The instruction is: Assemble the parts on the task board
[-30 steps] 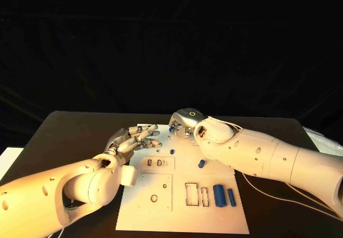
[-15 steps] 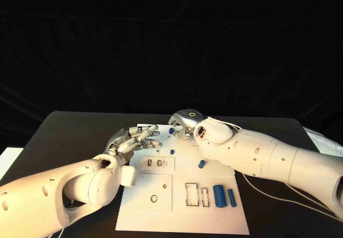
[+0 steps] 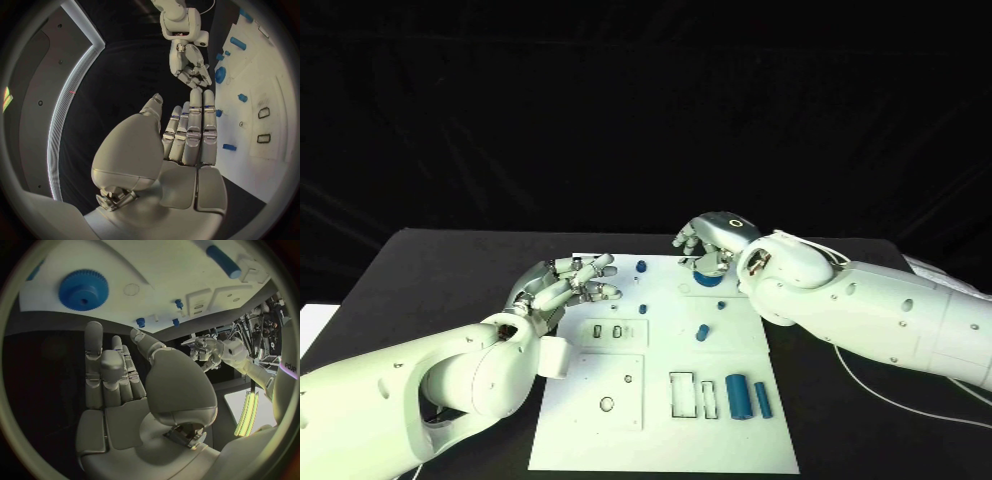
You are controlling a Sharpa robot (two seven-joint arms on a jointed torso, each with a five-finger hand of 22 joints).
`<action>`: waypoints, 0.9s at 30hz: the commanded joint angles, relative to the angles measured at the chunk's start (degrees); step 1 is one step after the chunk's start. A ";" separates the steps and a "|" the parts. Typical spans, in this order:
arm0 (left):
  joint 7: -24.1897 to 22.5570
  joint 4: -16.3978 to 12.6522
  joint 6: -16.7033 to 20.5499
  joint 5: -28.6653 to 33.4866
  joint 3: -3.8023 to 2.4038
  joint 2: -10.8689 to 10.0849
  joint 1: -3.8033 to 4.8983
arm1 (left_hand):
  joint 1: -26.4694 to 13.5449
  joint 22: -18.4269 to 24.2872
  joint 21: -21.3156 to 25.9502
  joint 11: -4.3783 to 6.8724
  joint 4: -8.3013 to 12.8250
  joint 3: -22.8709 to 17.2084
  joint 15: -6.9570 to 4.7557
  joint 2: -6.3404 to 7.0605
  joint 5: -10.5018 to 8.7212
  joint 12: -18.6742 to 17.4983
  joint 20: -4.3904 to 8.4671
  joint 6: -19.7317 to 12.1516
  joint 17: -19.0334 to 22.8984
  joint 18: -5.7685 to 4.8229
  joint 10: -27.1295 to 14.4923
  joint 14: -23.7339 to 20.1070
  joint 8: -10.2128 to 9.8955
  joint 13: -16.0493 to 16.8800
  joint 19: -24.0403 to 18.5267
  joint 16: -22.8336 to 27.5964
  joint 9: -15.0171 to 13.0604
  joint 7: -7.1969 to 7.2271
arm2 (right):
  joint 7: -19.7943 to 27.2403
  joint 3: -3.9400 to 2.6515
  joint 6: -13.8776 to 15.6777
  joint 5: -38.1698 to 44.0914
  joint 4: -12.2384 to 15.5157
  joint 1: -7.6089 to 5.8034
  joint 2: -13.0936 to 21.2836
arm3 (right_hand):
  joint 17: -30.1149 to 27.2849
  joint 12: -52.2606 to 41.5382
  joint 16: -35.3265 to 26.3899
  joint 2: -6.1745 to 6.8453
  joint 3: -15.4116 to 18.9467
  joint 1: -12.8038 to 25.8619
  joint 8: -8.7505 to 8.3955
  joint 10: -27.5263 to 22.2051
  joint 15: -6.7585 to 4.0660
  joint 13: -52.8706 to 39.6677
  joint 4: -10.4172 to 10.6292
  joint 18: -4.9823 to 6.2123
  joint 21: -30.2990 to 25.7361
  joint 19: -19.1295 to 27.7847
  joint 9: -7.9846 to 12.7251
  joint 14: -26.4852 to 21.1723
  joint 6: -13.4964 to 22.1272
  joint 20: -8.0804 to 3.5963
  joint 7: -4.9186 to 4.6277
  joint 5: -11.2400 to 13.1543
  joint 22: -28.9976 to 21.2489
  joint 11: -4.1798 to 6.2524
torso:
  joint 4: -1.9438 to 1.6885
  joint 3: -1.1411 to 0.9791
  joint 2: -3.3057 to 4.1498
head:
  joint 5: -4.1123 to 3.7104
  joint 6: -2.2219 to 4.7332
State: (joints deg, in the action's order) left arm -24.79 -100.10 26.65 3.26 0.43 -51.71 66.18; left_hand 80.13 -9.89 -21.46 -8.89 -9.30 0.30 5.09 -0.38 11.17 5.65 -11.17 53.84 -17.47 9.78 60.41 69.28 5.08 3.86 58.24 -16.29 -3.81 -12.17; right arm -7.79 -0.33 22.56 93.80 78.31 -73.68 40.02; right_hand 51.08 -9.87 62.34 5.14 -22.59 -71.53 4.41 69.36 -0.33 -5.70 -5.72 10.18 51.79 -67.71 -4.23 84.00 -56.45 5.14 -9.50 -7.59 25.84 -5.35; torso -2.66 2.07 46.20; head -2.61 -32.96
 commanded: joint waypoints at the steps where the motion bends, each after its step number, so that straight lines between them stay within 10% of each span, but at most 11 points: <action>1: -0.30 0.06 -1.46 -0.02 -0.04 0.06 0.11 | 0.01 0.09 0.24 -0.13 0.31 -0.06 0.08 -0.50 -0.07 -0.27 -0.03 0.11 -0.08 0.50 -0.35 -0.39 -0.29 -0.07 -0.20 0.14 0.05 -0.37 | -1.54 -0.05 -3.77 -10.51 2.23 -0.35 2.79 | 7.16 -2.36 5.83 0.74 1.20 1.73 -0.19 5.20 -0.95 -1.62 1.33 -0.45 4.08 -2.46 0.16 3.20 -0.26 -0.44 0.82 -2.03 5.37 1.85 | 0.87 -0.21 -0.20 | -0.06 0.12; 7: -0.25 0.26 -1.63 -0.01 -0.04 0.11 0.11 | 0.01 0.09 0.24 -0.13 0.31 -0.06 0.08 -0.50 -0.07 -0.27 -0.03 0.11 -0.08 0.50 -0.35 -0.39 -0.29 -0.07 -0.20 0.14 0.05 -0.37 | -3.54 -0.09 -7.12 -12.97 2.20 -0.59 5.16 | 13.97 -10.83 11.70 2.05 4.23 2.00 -0.58 8.94 -1.92 -9.14 3.00 -1.75 10.54 -5.33 0.32 3.43 0.65 -1.52 1.78 -4.53 14.05 3.09 | 1.26 -0.48 -0.25 | 0.09 0.12; 11: -0.21 0.34 -1.74 0.00 -0.03 0.15 0.11 | 0.01 0.09 0.24 -0.13 0.31 -0.06 0.08 -0.50 -0.07 -0.27 -0.03 0.11 -0.08 0.50 -0.35 -0.39 -0.29 -0.07 -0.20 0.14 0.05 -0.37 | -4.76 -0.10 -9.03 -13.15 0.88 -0.63 5.30 | 18.30 -24.33 15.50 1.69 7.65 0.56 -0.46 3.02 -1.54 -24.08 5.27 -2.36 14.79 -5.69 0.26 3.13 1.41 -1.36 1.86 -5.33 19.34 2.99 | 1.28 -0.59 -0.26 | 0.04 0.03; 27: -0.17 0.63 -1.94 -0.01 -0.03 0.43 0.09 | 0.04 0.08 0.24 -0.11 0.37 -0.08 0.08 -0.53 -0.07 -0.28 -0.04 0.13 -0.17 0.51 -0.36 -0.41 -0.32 -0.06 -0.22 0.12 0.05 -0.35 | -5.40 -0.02 -11.87 -10.82 -3.55 -0.25 1.52 | 21.95 -36.64 18.25 1.11 10.52 -1.17 -0.31 1.10 -1.27 -39.12 7.88 -2.67 17.42 -5.32 0.20 3.32 1.78 -0.82 1.33 -5.38 22.43 2.47 | 1.00 -0.41 -0.19 | -0.01 -0.33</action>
State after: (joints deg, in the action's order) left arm -24.70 -99.45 26.05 3.26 0.45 -51.45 66.20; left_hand 80.13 -9.89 -21.46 -8.89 -9.30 0.29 5.03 -0.38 11.17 5.65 -11.17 53.84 -17.60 9.78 60.41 69.22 5.08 3.86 58.24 -16.29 -3.82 -12.17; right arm -12.67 -0.35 12.33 82.08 75.06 -74.00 41.81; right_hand 72.97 -46.33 80.35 6.36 -12.38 -72.13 4.12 70.37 -1.88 -44.62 2.20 8.37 68.99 -73.05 -3.96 84.01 -54.72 3.82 -7.88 -12.77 48.23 -2.94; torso -1.57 1.61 45.98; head -2.60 -33.16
